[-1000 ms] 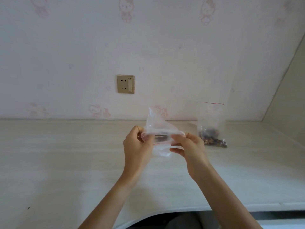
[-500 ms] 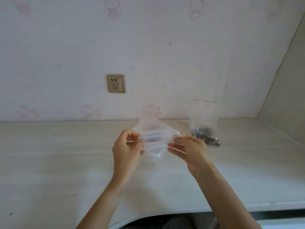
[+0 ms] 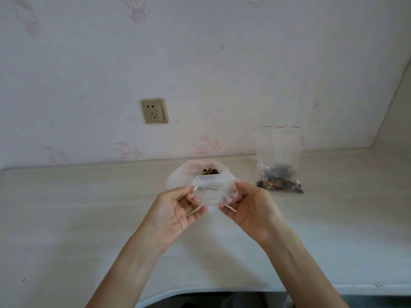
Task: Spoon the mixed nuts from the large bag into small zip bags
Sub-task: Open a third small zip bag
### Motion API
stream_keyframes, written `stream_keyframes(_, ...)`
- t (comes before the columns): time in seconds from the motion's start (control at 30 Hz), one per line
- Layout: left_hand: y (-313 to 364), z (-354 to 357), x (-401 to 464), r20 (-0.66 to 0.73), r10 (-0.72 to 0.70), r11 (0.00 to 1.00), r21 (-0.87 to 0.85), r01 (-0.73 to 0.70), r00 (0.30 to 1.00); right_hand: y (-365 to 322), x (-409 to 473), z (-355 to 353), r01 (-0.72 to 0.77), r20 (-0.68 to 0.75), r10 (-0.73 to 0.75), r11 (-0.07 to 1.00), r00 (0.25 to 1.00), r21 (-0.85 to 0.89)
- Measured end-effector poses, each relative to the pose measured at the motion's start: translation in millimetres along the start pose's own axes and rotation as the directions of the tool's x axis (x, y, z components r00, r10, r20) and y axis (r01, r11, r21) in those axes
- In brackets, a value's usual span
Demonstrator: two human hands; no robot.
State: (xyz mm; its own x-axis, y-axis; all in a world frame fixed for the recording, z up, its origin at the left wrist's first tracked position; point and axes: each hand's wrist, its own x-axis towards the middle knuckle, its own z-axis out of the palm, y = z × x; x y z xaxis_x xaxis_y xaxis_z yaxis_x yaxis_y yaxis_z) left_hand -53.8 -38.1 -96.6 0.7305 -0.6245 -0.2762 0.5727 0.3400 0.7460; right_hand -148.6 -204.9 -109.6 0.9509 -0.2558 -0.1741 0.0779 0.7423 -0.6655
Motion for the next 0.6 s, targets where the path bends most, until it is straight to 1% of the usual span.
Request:
stream_keyframes(0.07, -0.4, 2.3, 2.2, -0.019, 0.020, 0.998, 0.060, -0.018, 1.000, 0.0, 1.9, 0.2, -0.021, -0.014, 0.021, 1.000, 1.000, -0.019)
stream_keyframes(0.13, 1.4, 0.5, 4.2, -0.019, 0.009, 0.997, 0.072, -0.008, 1.000, 1.8, 4.5, -2.4, -0.026, -0.028, 0.026, 1.000, 0.999, 0.002)
stream_keyframes(0.27, 8.6, -9.0, 7.7, 0.047, -0.127, 0.990, -0.048, 0.130, 0.991, 5.0, 4.1, -8.0, -0.028, 0.000, 0.028, 0.999, 1.000, 0.016)
stream_keyframes(0.33, 9.9, -11.8, 6.6, 0.108, -0.129, 0.989, -0.061, 0.136, 0.986, 5.4, 3.3, -9.0, -0.017, 0.038, 0.018, 0.999, 0.999, -0.033)
stream_keyframes(0.37, 8.7, -12.8, 6.3, 0.138, -0.093, 0.996, 0.001, 0.094, 0.986, 5.4, 2.3, -10.1, 0.004, 0.062, 0.002, 0.996, 0.998, -0.095)
stream_keyframes(0.4, 6.2, -14.1, 6.6, 0.151, -0.030, 0.992, 0.125, 0.011, 0.988, 5.5, 2.0, -11.6, 0.034, 0.088, -0.019, 0.984, 0.996, -0.175)
stream_keyframes(0.43, 2.3, -14.7, 6.5, 0.144, 0.055, 0.956, 0.278, -0.094, 0.988, 6.0, 0.9, -11.8, 0.068, 0.113, -0.039, 0.963, 0.993, -0.259)
stream_keyframes(0.47, -1.7, -14.9, 6.7, 0.119, 0.158, 0.894, 0.404, -0.193, 0.980, 7.4, 0.3, -11.0, 0.104, 0.126, -0.066, 0.938, 0.990, -0.332)
stream_keyframes(0.5, -5.3, -16.1, 8.2, 0.079, 0.260, 0.835, 0.481, -0.265, 0.962, 10.0, -0.3, -9.2, 0.136, 0.110, -0.101, 0.914, 0.989, -0.381)
stream_keyframes(0.53, -8.4, -16.5, 9.6, 0.043, 0.337, 0.797, 0.519, -0.310, 0.940, 13.2, 0.0, -6.9, 0.162, 0.063, -0.150, 0.897, 0.987, -0.412)
stream_keyframes(0.6, -12.1, -13.9, 11.1, -0.001, 0.434, 0.749, 0.557, -0.360, 0.901, 19.7, 0.4, -0.5, 0.201, -0.078, -0.256, 0.885, 0.963, -0.420)
